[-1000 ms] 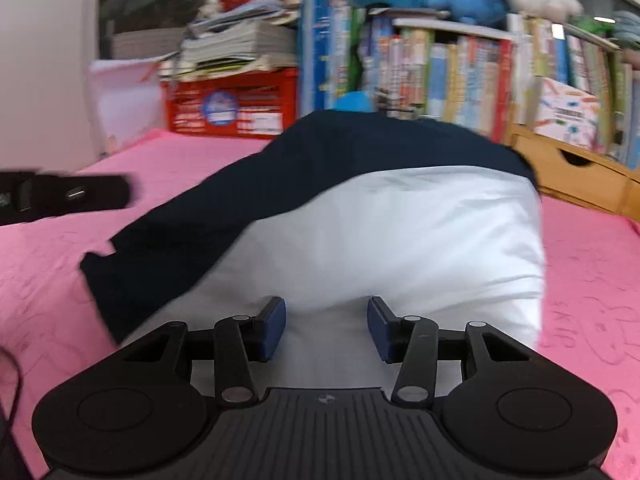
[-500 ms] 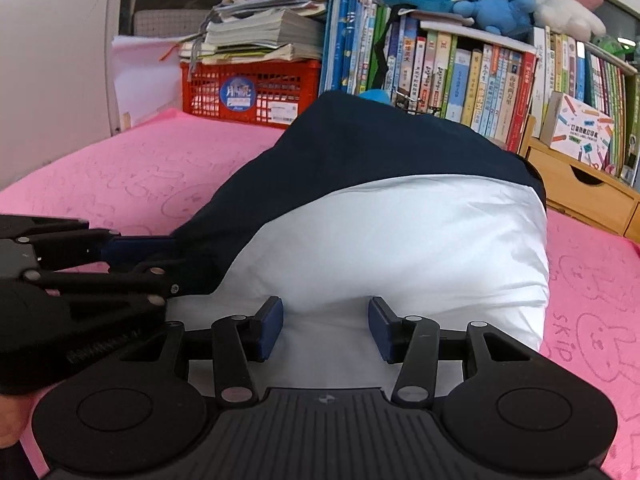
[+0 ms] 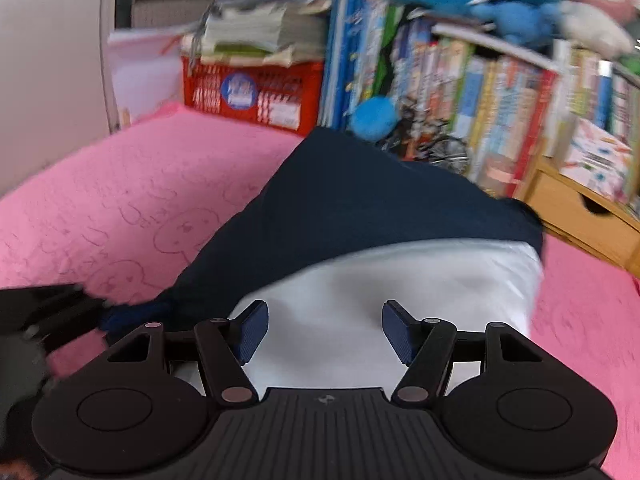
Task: Fold clothes
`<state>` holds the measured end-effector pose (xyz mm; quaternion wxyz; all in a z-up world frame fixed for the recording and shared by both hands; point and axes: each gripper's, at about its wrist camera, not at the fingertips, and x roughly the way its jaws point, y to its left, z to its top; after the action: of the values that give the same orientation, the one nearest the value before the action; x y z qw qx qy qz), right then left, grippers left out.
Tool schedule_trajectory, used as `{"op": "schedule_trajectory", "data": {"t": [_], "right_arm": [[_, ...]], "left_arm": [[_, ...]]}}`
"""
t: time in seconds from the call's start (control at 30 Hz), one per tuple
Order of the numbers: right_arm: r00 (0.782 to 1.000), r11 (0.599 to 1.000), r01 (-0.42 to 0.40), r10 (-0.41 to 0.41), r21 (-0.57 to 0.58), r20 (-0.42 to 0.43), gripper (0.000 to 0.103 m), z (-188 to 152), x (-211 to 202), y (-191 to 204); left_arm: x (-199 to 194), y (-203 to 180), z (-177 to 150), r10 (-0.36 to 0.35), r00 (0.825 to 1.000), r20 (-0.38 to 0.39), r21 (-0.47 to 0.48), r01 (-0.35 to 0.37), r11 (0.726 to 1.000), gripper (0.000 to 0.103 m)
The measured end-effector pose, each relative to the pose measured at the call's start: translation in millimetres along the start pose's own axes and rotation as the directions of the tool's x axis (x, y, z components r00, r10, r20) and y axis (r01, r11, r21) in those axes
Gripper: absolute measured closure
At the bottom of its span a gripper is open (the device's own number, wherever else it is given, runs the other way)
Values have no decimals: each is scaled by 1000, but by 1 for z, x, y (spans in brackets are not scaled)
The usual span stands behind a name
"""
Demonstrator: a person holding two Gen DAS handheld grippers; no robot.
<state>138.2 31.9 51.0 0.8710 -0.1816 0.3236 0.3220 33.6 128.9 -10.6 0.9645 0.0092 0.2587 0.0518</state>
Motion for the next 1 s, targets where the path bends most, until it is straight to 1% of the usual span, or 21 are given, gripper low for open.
{"op": "schedule_trajectory", "data": {"t": [0.03, 0.07, 0.13, 0.27, 0.3, 0.43, 0.53, 0.6, 0.67, 0.73, 0.8, 0.87, 0.9, 1.0], "right_arm": [[1000, 1000, 4, -4, -15, -18, 38, 7, 12, 1], [1000, 1000, 4, -4, -23, -23, 33, 14, 23, 1], [999, 999, 4, -5, -38, -32, 28, 28, 45, 0], [999, 999, 23, -24, -32, -40, 28, 49, 79, -5], [998, 999, 38, -39, -27, -43, 28, 54, 89, -6], [997, 999, 51, -50, 19, -52, 26, 63, 129, -13], [999, 996, 6, -2, 85, -49, 25, 68, 145, -25], [998, 990, -24, 32, 141, -57, 27, 72, 146, -35], [999, 985, -20, 27, 174, -38, 29, 72, 132, -41], [999, 972, -51, 46, 228, 25, 29, 61, 99, -51], [994, 957, -94, 72, 274, 87, 27, 47, 63, -62], [987, 936, -128, 89, 328, 131, 20, 20, 22, -78], [985, 922, -142, 95, 360, 145, 18, 5, 2, -86], [978, 855, -198, 140, 480, 155, 18, -50, -42, -111]], "left_arm": [[0, 1, 0, -5, 1000, -2, -2, 5, 1000, 73], [0, 2, 0, -8, 1000, -4, -6, 8, 1000, 73], [0, 4, 0, -16, 1000, -7, -14, 15, 1000, 73], [1, 6, 0, -21, 1000, -8, -21, 20, 1000, 73], [1, 6, 0, -22, 1000, -7, -23, 22, 999, 73], [1, 11, 0, -41, 999, -6, -52, 41, 998, 73], [1, 11, 1, -44, 999, -6, -57, 44, 997, 73], [1, 11, 1, -46, 999, -7, -57, 45, 997, 73], [1, 11, 1, -48, 999, -7, -56, 48, 997, 73], [0, 12, 1, -51, 999, -6, -57, 50, 997, 73], [0, 13, 1, -53, 999, -5, -59, 53, 997, 72], [0, 13, 1, -55, 998, -4, -61, 55, 997, 72], [0, 13, 1, -57, 998, -3, -62, 56, 996, 72], [0, 17, 1, -80, 997, -3, -81, 79, 994, 71]]}}
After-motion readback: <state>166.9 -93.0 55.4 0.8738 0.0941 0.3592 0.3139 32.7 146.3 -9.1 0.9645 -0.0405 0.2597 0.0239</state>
